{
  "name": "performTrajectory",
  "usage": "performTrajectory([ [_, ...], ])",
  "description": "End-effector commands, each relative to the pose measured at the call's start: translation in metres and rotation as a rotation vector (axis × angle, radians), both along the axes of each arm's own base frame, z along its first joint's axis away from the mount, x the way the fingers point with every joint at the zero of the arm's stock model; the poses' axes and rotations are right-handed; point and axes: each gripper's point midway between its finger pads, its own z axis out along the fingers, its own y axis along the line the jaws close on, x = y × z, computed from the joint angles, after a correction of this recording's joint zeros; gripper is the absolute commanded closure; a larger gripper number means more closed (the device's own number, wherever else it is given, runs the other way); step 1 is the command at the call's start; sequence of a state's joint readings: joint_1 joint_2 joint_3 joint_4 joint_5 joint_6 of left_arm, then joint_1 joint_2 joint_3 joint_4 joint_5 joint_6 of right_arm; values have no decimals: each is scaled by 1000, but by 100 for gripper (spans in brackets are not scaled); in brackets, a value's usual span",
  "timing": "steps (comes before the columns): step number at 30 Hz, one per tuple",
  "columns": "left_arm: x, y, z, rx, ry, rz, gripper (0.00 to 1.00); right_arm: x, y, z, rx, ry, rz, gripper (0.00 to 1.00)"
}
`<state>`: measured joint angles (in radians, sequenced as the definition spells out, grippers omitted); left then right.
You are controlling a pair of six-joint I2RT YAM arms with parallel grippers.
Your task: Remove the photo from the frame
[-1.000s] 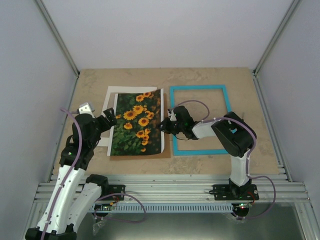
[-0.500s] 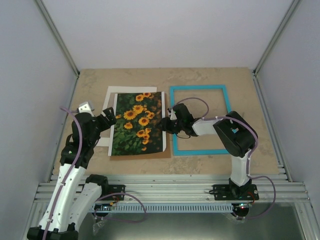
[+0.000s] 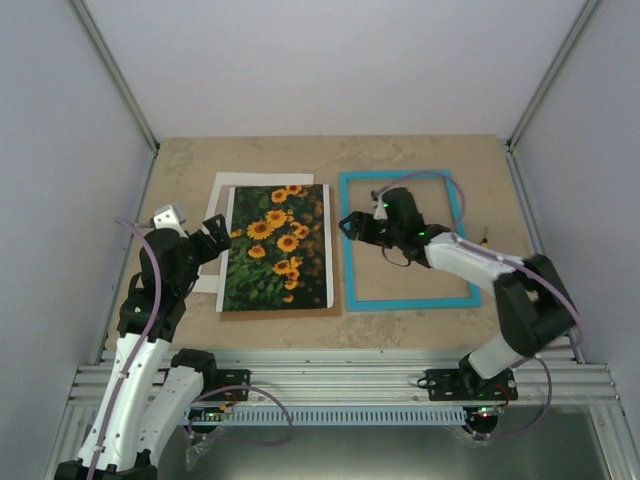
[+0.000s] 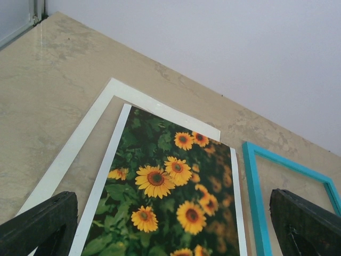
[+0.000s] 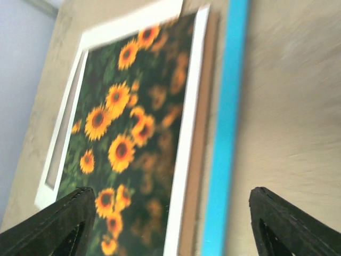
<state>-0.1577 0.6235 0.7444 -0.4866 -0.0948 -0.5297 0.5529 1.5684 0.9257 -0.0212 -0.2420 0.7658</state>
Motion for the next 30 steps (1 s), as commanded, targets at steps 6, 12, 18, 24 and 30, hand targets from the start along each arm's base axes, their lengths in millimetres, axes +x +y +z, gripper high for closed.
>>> performTrajectory([
  [6, -14, 14, 28, 14, -121, 54, 0, -12, -141, 92, -302, -298, -305, 4],
  [12, -35, 19, 59, 13, -261, 63, 0, -54, -196, 153, -391, -520, -456, 2],
  [18, -67, 29, 88, -16, -443, 102, 0, -86, -213, 181, -311, -714, -514, 2],
  [24, -76, 44, 86, -44, -467, 183, 0, -88, -217, 168, -303, -733, -536, 2],
  [30, -73, 38, 83, -42, -467, 154, 0, -85, -217, 155, -323, -705, -537, 2],
])
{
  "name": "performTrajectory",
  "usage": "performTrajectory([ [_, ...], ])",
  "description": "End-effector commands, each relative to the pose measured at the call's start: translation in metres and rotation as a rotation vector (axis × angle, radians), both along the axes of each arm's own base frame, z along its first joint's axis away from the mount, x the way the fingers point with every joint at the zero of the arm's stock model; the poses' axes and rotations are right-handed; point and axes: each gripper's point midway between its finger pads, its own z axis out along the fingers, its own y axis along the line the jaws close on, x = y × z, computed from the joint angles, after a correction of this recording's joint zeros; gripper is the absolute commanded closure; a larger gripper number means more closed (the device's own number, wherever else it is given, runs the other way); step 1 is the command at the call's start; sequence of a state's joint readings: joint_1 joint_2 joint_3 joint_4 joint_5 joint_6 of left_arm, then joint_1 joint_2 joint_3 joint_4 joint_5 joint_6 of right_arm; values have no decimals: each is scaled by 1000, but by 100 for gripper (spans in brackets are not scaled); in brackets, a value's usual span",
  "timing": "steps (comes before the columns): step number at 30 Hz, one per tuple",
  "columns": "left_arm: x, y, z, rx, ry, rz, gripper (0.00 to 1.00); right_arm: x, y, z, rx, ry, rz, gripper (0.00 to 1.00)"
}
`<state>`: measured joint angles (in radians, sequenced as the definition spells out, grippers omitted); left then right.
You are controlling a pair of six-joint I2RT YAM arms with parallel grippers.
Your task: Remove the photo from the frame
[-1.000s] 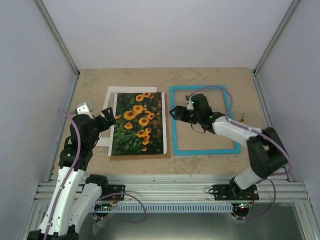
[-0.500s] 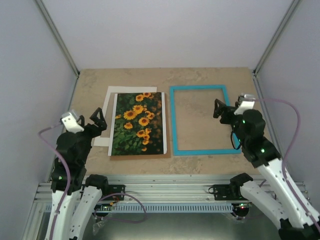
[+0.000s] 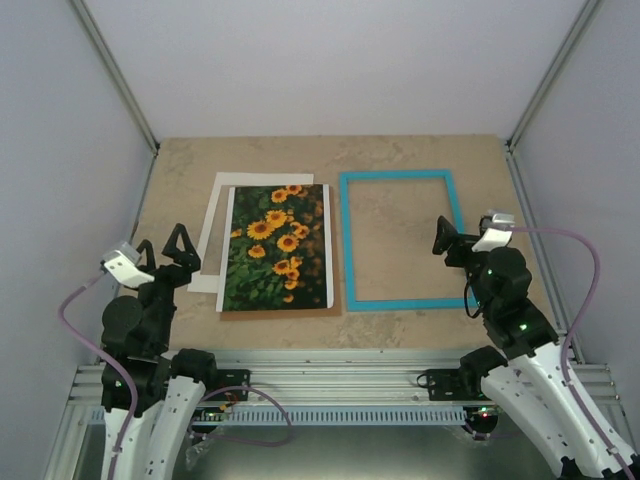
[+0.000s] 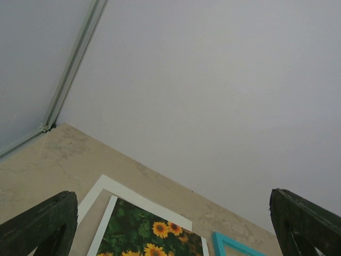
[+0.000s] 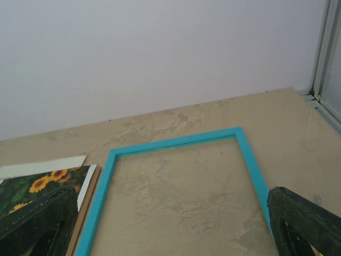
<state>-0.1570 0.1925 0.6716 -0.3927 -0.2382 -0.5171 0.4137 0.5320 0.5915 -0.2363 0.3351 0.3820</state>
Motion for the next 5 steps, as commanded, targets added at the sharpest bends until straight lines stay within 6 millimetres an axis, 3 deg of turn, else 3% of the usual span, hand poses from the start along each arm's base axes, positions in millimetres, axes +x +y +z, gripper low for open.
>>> performTrajectory([
  [1, 3, 1, 0, -4, -19, 7, 0, 2, -6, 3, -2, -28, -37, 2],
  [5, 5, -1, -1, 0, -17, -4, 0, 2, -6, 2, -2, -20, -37, 2],
])
